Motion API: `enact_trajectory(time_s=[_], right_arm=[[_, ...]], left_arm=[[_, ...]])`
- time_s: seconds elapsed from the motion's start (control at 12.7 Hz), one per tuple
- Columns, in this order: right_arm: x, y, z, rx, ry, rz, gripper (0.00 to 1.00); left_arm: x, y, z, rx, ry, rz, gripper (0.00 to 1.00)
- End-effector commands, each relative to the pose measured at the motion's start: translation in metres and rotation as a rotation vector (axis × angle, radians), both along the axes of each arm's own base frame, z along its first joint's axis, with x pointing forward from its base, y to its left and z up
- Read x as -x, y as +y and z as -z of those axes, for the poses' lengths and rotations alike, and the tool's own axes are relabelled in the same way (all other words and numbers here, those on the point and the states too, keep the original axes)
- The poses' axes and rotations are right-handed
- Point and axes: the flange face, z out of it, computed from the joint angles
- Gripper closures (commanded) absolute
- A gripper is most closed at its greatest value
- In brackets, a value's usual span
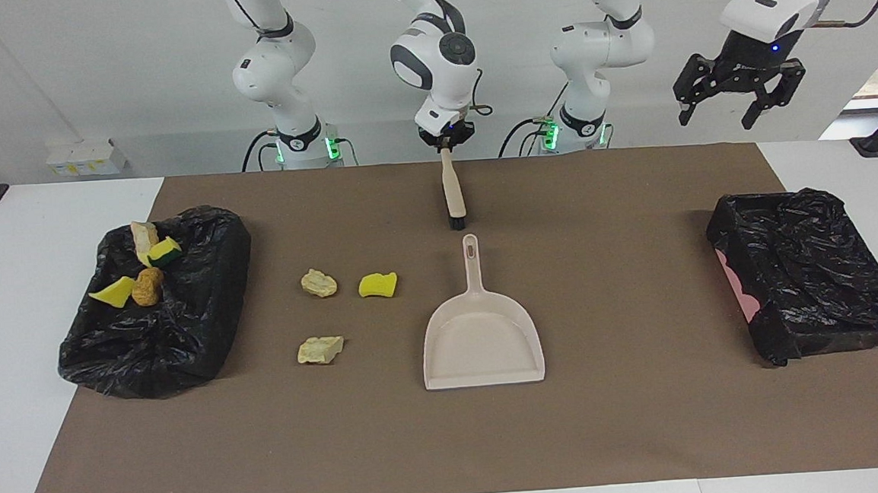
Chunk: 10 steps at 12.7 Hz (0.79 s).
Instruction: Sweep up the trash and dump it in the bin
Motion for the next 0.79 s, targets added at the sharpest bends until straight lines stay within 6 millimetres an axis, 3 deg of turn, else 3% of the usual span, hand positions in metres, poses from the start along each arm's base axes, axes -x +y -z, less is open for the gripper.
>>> enact_trajectory(time_s=[0.0,0.24,0.39,0.55,0.71], right_arm=[[-0.008,-0.008,-0.022,-0.031,0.017,0.034,1.00],[-0.008,-0.009,-0.028,-0.039,0.011,0.045,1.00],[-0.025,-0.027,-0.047,-0.053,0.003,0.086,1.00],[-0.042,-0.055,-0.063,-0.030,0.003,0.099,1.00],[-0.069,-0.081,-0.075,-0.025,0.001,0.115,1.00]], left_arm=[[0.007,0.003,-0.004,-0.011,0.006,-0.016,0.00],[-0.009,-0.013,0.008,0.003,-0.071,0.009,0.00],[-0.025,-0.034,0.026,0.013,-0.101,0.042,0.00],[-0.036,-0.070,0.059,0.026,-0.130,0.038,0.00],[-0.051,-0.121,0.094,0.045,-0.134,0.013,0.00]])
